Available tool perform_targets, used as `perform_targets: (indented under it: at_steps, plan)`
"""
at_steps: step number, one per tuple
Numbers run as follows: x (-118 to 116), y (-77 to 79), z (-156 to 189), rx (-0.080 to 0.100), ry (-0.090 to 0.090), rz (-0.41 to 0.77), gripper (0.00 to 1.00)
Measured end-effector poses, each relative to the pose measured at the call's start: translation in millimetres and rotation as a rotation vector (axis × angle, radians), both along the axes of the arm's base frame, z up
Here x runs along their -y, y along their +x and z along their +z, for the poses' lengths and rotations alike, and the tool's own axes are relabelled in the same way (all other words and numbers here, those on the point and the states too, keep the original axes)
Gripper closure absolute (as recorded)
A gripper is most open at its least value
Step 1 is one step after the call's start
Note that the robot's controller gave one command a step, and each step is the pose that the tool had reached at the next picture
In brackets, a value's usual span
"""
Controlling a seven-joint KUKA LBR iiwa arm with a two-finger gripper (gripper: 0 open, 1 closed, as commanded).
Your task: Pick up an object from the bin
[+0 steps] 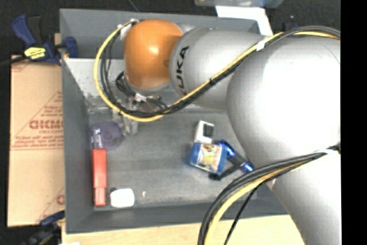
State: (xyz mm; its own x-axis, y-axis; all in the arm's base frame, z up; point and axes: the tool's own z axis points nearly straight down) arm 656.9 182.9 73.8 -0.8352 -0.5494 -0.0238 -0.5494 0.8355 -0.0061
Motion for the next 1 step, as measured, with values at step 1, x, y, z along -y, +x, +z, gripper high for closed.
perform_targets:
  at_steps: [1]
  plan:
    - [1.0,-2.3,36.8,-0.007,-0.003,0.000,1.00]
